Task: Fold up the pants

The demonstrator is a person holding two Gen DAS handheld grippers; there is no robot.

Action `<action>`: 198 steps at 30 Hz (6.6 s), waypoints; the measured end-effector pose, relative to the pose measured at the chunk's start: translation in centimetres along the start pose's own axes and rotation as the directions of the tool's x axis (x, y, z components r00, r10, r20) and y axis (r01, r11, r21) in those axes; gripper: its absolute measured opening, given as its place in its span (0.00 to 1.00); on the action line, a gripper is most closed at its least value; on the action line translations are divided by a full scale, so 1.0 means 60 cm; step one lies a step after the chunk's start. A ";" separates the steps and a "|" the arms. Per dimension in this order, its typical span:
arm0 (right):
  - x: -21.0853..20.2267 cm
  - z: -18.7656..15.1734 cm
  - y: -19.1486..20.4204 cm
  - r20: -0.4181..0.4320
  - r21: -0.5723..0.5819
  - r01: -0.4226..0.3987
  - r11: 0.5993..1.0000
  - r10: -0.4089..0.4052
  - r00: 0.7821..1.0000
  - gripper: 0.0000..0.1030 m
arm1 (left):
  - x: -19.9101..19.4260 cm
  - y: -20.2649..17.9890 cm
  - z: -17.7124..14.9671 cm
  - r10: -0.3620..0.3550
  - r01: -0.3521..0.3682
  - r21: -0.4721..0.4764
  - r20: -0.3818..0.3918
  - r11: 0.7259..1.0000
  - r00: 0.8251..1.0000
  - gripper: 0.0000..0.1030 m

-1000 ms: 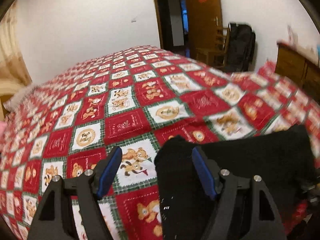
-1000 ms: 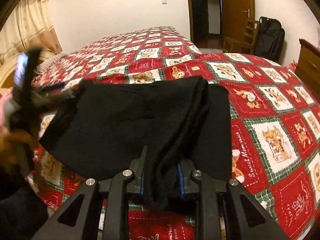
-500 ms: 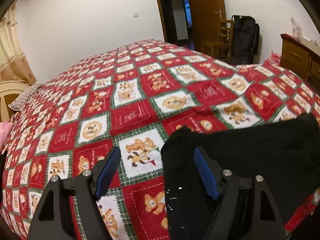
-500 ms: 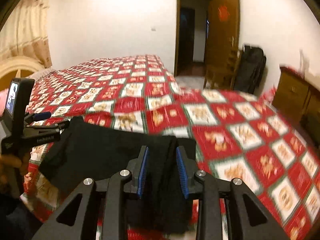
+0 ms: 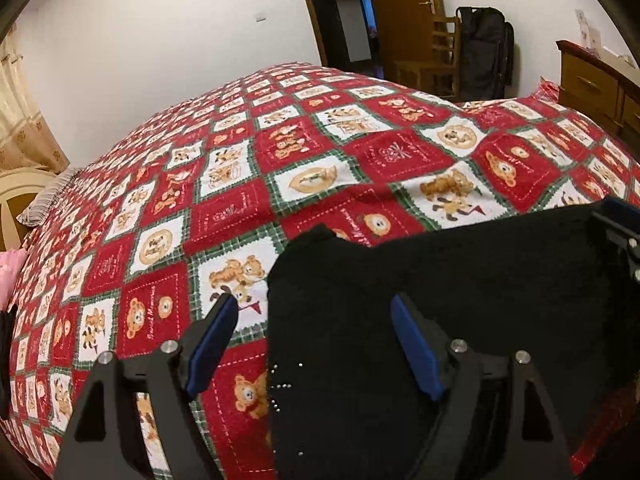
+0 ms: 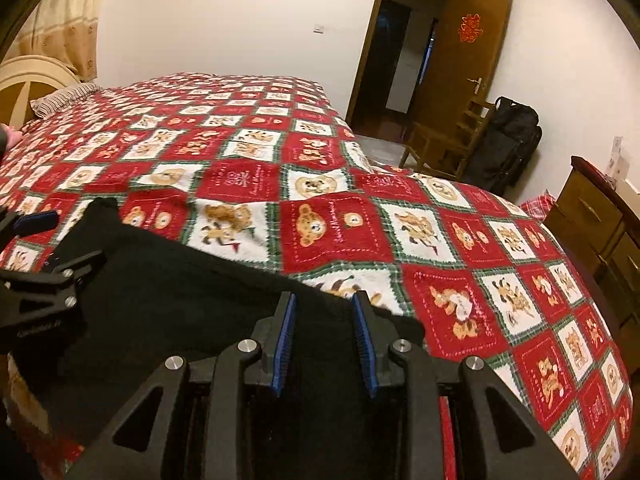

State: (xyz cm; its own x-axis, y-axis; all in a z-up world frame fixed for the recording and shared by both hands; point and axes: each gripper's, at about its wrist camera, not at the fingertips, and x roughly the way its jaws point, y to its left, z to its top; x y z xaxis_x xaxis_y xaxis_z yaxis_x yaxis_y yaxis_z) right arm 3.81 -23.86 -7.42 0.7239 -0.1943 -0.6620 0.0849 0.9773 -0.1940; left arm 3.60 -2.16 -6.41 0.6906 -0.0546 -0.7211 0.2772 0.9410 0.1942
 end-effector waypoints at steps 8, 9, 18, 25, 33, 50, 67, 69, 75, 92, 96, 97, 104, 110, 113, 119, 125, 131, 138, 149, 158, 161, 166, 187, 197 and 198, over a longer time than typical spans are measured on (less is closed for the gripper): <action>-0.005 0.005 -0.021 0.025 0.076 -0.066 0.995 0.064 0.998 0.29 | 0.009 0.003 -0.006 -0.003 0.004 -0.038 0.008 0.999 1.000 0.85; -0.015 0.004 -0.026 0.044 0.098 -0.076 0.992 0.072 0.996 0.29 | 0.010 0.004 -0.007 -0.006 0.006 -0.046 0.008 0.999 1.000 0.86; -0.123 -0.040 0.006 0.141 -0.039 -0.146 0.989 0.150 0.979 0.31 | 0.009 -0.002 -0.008 0.011 -0.010 -0.034 0.020 0.999 1.000 0.86; -0.095 -0.083 0.023 0.018 -0.094 -0.138 0.986 0.141 0.990 0.31 | 0.010 -0.001 -0.007 0.005 -0.004 -0.032 0.018 0.999 1.000 0.86; -0.118 -0.094 0.013 0.004 -0.116 -0.131 0.985 0.132 0.991 0.31 | -0.008 0.076 -0.015 -0.107 0.105 -0.100 -0.014 0.989 0.994 0.86; -0.074 -0.071 0.191 -0.146 -0.151 -0.598 0.787 0.581 0.801 0.32 | -0.042 0.123 -0.079 -0.166 0.157 -0.136 -0.061 0.978 0.984 0.86; 0.040 0.070 0.222 -0.147 -0.054 -0.566 0.823 0.554 0.820 0.32 | -0.021 0.114 -0.109 -0.113 0.100 -0.140 -0.086 0.985 0.990 0.87; 0.071 0.068 0.229 -0.143 -0.037 -0.540 0.841 0.531 0.835 0.32 | -0.021 0.114 -0.109 -0.113 0.100 -0.140 -0.086 0.985 0.990 0.87; 0.029 0.075 0.176 -0.057 0.049 -0.583 0.811 0.585 0.809 0.31 | -0.021 0.112 -0.110 -0.110 0.098 -0.134 -0.085 0.986 0.990 0.89; -0.157 -0.106 -0.093 0.025 0.233 -0.337 0.912 0.341 0.940 0.54 | -0.050 0.118 -0.053 -0.135 0.135 -0.111 0.010 0.985 0.991 0.88; -0.130 -0.131 -0.041 -0.056 0.156 -0.305 0.939 0.317 0.947 0.48 | -0.052 0.108 -0.052 -0.151 0.151 -0.112 0.008 0.982 0.988 0.88; -0.123 -0.135 -0.034 -0.074 0.150 -0.286 0.946 0.300 0.951 0.47 | -0.052 0.105 -0.054 -0.155 0.154 -0.108 0.004 0.982 0.988 0.88; -0.099 -0.132 -0.040 -0.069 0.219 -0.299 0.929 0.320 0.945 0.17 | -0.053 0.094 -0.057 -0.156 0.155 -0.098 -0.006 0.983 0.988 0.88; -0.123 -0.123 -0.052 -0.032 0.203 -0.296 0.933 0.308 0.951 0.14 | -0.055 0.083 -0.051 -0.159 0.159 -0.081 0.002 0.984 0.987 0.88; -0.113 -0.125 -0.059 -0.053 0.204 -0.262 0.943 0.278 0.959 0.14 | -0.051 0.073 -0.044 -0.165 0.164 -0.085 0.003 0.983 0.986 0.88; -0.102 -0.131 -0.058 -0.057 0.209 -0.268 0.940 0.286 0.957 0.14 | -0.023 0.037 -0.048 -0.118 0.117 -0.035 -0.040 0.993 0.992 0.88; -0.125 -0.118 -0.078 -0.028 0.324 -0.304 0.896 0.331 0.943 0.38 | -0.021 0.038 -0.048 -0.102 0.100 -0.039 -0.055 0.994 0.993 0.88; -0.145 -0.093 -0.098 0.074 0.366 -0.197 0.910 0.182 0.980 0.71 | -0.023 0.034 -0.047 -0.092 0.090 -0.031 -0.059 0.995 0.994 0.88; -0.085 -0.099 -0.082 -0.024 0.359 -0.111 0.927 0.128 0.991 0.71 | -0.020 0.036 -0.039 -0.080 0.079 -0.023 -0.075 0.997 0.994 0.92; -0.073 -0.111 -0.073 -0.040 0.354 -0.119 0.928 0.142 0.989 0.71 | -0.003 0.031 -0.030 -0.098 0.092 -0.062 -0.105 0.994 0.990 0.96; -0.086 -0.121 -0.063 -0.017 0.341 -0.126 0.932 0.140 0.990 0.71 | 0.021 0.057 -0.043 -0.201 0.168 -0.211 -0.144 0.963 0.969 1.00; -0.087 -0.122 -0.070 -0.008 0.365 -0.133 0.922 0.146 0.989 0.71 | 0.024 0.060 -0.047 -0.227 0.189 -0.241 -0.142 0.952 0.963 1.00; -0.102 -0.125 -0.092 0.023 0.414 -0.108 0.904 0.108 0.994 0.71 | 0.022 0.057 -0.048 -0.221 0.186 -0.228 -0.137 0.956 0.966 1.00; -0.096 -0.124 -0.046 -0.010 0.278 -0.117 0.953 0.125 0.992 0.41 | 0.021 0.054 -0.049 -0.220 0.182 -0.232 -0.150 0.956 0.964 1.00; -0.090 -0.122 -0.050 0.001 0.299 -0.138 0.944 0.144 0.990 0.46 | 0.008 0.033 -0.039 -0.291 0.264 -0.188 -0.135 0.946 0.947 0.60; -0.091 -0.121 -0.047 -0.002 0.288 -0.131 0.949 0.137 0.991 0.43 | 0.007 0.031 -0.037 -0.305 0.277 -0.189 -0.133 0.942 0.943 0.56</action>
State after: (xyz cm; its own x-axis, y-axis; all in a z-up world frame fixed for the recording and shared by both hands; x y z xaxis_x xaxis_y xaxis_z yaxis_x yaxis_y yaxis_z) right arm -5.34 -26.18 -8.52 0.7276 -0.0582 -0.6836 0.1827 0.9769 0.1112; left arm 2.93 0.29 -7.82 0.4778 -0.2936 -0.8279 0.3261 0.9344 -0.1431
